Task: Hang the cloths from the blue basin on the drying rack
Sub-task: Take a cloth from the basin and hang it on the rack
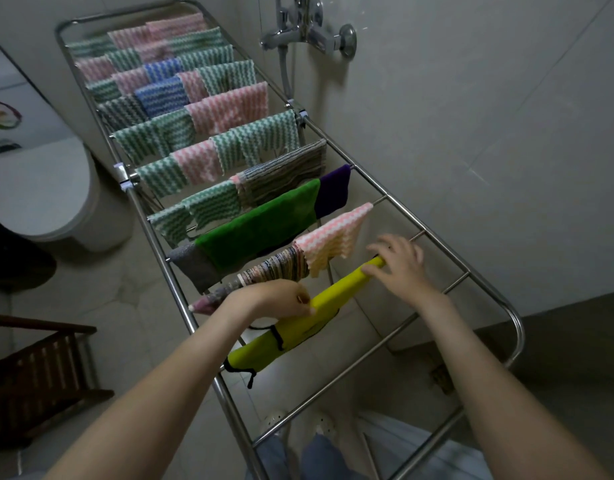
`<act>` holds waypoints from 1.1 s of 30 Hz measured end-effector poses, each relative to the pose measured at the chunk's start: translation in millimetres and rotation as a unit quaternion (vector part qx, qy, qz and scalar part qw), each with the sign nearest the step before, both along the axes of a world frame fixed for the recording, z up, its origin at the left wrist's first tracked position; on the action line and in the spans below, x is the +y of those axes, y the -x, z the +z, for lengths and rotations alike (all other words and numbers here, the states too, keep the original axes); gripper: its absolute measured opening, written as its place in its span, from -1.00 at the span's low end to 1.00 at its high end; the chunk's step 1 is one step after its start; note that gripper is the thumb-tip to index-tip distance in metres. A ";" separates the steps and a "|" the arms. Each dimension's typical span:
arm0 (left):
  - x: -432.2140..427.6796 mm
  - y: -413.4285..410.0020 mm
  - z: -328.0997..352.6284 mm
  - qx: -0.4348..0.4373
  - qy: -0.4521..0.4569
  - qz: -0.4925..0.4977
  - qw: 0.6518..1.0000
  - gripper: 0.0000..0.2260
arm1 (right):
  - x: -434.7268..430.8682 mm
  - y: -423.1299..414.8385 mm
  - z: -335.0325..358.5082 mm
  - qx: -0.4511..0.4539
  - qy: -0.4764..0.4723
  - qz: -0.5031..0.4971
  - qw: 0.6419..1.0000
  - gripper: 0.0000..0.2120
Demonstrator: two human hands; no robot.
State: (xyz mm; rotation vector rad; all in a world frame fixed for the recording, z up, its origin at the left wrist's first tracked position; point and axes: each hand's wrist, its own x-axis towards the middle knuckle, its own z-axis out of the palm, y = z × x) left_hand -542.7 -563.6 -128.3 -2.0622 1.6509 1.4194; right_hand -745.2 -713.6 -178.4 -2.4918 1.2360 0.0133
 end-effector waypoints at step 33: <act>327.1 -226.8 89.1 -0.185 0.274 0.531 0.780 -0.77 | 285.4 -360.0 127.7 -0.157 -0.068 0.434 0.884 -0.64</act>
